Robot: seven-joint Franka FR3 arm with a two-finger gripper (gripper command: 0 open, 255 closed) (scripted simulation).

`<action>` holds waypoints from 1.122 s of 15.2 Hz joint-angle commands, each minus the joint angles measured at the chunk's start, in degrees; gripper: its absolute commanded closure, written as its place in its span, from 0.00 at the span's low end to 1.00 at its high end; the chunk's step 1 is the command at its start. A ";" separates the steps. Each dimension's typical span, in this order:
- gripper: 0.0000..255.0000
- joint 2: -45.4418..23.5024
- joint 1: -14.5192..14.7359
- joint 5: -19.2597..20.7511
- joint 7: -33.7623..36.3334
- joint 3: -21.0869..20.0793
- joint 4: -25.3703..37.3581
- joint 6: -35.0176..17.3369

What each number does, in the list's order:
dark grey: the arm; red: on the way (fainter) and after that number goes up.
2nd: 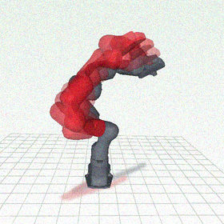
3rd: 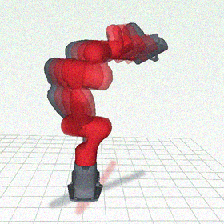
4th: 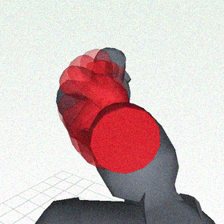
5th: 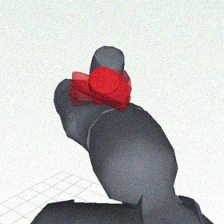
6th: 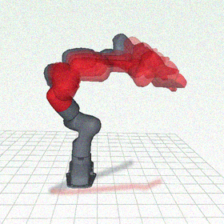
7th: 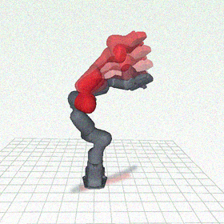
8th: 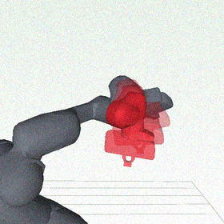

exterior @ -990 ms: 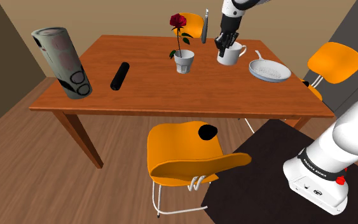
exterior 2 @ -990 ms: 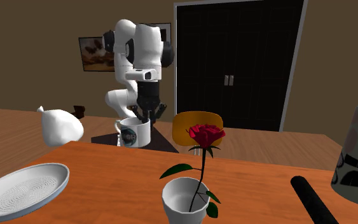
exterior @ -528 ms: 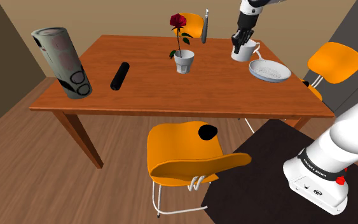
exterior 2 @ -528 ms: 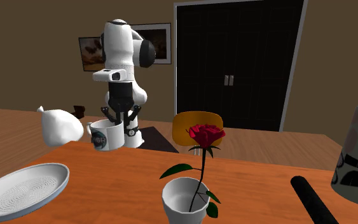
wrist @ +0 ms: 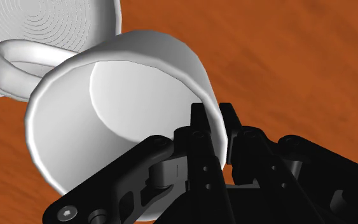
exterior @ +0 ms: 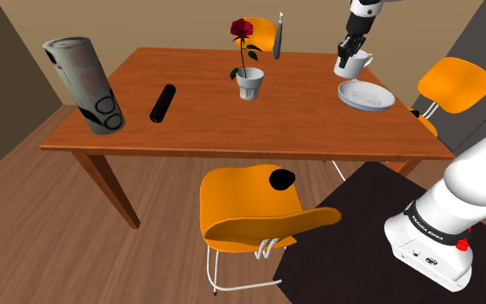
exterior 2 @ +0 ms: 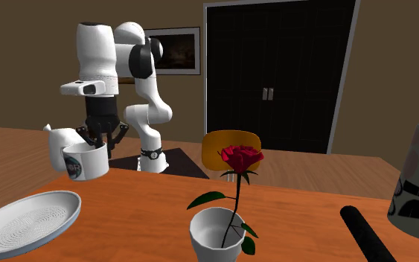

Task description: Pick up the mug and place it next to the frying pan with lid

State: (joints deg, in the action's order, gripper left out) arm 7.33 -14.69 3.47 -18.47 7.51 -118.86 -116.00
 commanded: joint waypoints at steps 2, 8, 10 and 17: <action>1.00 -0.86 -1.41 -0.15 -3.39 1.88 0.11 -0.91; 1.00 -2.09 -1.45 -0.24 -3.37 2.00 -3.26 -5.50; 1.00 -2.59 -1.47 -0.29 -3.38 2.04 -4.28 -7.02; 1.00 -4.76 -1.52 -0.53 -3.45 2.16 -7.49 -12.38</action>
State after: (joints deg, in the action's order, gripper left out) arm 2.66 -16.23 2.91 -22.01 9.69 -125.57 -127.47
